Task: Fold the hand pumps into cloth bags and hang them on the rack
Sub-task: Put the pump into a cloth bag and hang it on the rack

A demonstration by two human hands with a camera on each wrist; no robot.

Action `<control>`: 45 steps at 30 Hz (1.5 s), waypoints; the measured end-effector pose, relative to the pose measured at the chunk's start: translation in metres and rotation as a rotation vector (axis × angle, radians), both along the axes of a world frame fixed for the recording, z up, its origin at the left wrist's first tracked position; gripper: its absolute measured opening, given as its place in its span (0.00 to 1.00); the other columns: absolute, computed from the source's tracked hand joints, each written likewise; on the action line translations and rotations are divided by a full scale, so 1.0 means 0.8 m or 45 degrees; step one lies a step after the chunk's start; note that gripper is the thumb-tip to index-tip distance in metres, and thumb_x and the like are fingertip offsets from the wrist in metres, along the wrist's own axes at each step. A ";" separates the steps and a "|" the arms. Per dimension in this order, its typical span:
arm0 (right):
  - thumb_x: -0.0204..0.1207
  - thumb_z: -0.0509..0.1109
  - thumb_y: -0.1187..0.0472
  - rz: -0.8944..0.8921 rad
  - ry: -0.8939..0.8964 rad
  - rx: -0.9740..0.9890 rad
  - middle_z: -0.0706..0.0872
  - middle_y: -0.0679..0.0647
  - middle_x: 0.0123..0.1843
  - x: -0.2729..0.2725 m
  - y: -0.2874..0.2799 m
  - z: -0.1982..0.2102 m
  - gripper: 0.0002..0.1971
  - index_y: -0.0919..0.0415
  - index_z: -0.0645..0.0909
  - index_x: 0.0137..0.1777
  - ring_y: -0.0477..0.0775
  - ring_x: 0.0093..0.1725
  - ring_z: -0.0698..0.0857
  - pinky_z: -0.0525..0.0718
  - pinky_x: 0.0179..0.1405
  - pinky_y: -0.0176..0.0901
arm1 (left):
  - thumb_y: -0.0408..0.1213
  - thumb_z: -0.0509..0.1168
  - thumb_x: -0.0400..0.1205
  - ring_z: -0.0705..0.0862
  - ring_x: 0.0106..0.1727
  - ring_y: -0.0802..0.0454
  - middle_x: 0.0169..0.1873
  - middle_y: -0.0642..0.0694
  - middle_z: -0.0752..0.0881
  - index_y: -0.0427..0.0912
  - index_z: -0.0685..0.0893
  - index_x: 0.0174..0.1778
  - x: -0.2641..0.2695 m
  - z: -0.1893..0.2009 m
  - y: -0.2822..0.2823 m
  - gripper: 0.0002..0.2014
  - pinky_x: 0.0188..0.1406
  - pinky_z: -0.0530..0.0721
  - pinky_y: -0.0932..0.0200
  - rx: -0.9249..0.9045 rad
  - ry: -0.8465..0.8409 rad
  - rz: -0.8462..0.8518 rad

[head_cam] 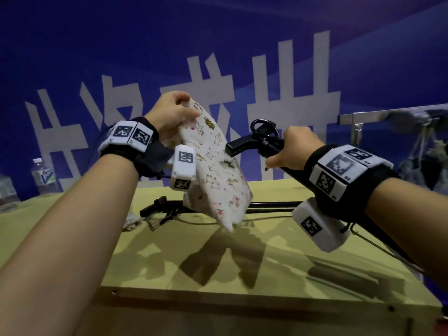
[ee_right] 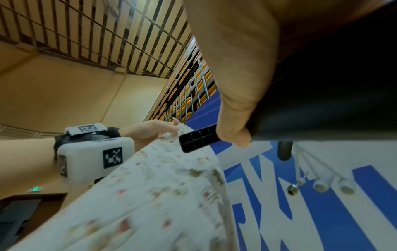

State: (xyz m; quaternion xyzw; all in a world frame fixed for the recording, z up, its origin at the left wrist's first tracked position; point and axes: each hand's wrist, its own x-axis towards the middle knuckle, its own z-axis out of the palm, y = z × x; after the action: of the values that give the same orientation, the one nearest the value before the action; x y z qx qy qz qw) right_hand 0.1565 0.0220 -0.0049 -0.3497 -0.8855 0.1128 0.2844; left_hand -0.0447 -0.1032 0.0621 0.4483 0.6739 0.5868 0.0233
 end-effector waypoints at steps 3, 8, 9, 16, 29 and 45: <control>0.65 0.80 0.54 -0.040 0.024 -0.024 0.76 0.53 0.32 0.027 0.010 0.004 0.17 0.61 0.73 0.40 0.54 0.35 0.80 0.79 0.28 0.41 | 0.15 0.61 0.77 0.83 0.48 0.48 0.47 0.42 0.81 0.37 0.76 0.59 0.020 -0.002 0.014 0.18 0.38 0.87 0.62 -0.042 -0.014 -0.113; 0.67 0.78 0.53 -0.127 0.044 0.002 0.73 0.52 0.30 0.074 0.023 0.003 0.19 0.62 0.71 0.36 0.53 0.34 0.76 0.70 0.24 0.40 | 0.11 0.51 0.74 0.83 0.45 0.45 0.44 0.40 0.82 0.36 0.77 0.54 0.050 -0.001 0.036 0.22 0.29 0.87 0.61 -0.176 -0.012 -0.213; 0.67 0.78 0.53 -0.137 0.047 -0.006 0.73 0.52 0.30 0.082 0.026 0.003 0.19 0.62 0.70 0.34 0.54 0.35 0.77 0.71 0.25 0.41 | 0.10 0.50 0.74 0.83 0.45 0.45 0.44 0.40 0.82 0.38 0.78 0.52 0.054 0.000 0.039 0.22 0.27 0.87 0.61 -0.251 -0.003 -0.227; 0.67 0.79 0.54 -0.242 0.042 -0.021 0.74 0.55 0.29 0.123 0.047 -0.008 0.21 0.63 0.69 0.30 0.50 0.27 0.73 0.65 0.20 0.39 | 0.21 0.59 0.79 0.79 0.53 0.42 0.59 0.37 0.81 0.35 0.80 0.62 0.069 -0.045 0.071 0.17 0.50 0.80 0.51 -1.280 0.928 0.177; 0.68 0.76 0.49 -0.140 -0.014 -0.321 0.77 0.55 0.32 0.127 0.045 -0.046 0.19 0.64 0.75 0.42 0.51 0.31 0.77 0.73 0.25 0.39 | 0.52 0.64 0.81 0.82 0.62 0.42 0.64 0.37 0.82 0.33 0.81 0.63 0.166 -0.196 0.115 0.25 0.61 0.78 0.50 -1.915 0.923 -0.115; 0.66 0.74 0.46 0.156 0.072 -0.791 0.89 0.63 0.48 0.133 0.008 -0.069 0.21 0.64 0.79 0.47 0.61 0.51 0.88 0.85 0.59 0.55 | 0.45 0.64 0.80 0.78 0.36 0.46 0.37 0.43 0.83 0.41 0.81 0.32 0.137 -0.219 0.085 0.14 0.44 0.82 0.59 -1.932 0.802 -0.092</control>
State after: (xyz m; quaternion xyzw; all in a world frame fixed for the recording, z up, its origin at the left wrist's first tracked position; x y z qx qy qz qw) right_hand 0.2627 0.0285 -0.0603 -0.3628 -0.8198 0.4045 0.1810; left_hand 0.0653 -0.0351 -0.1130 0.4759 0.8473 -0.1828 0.1488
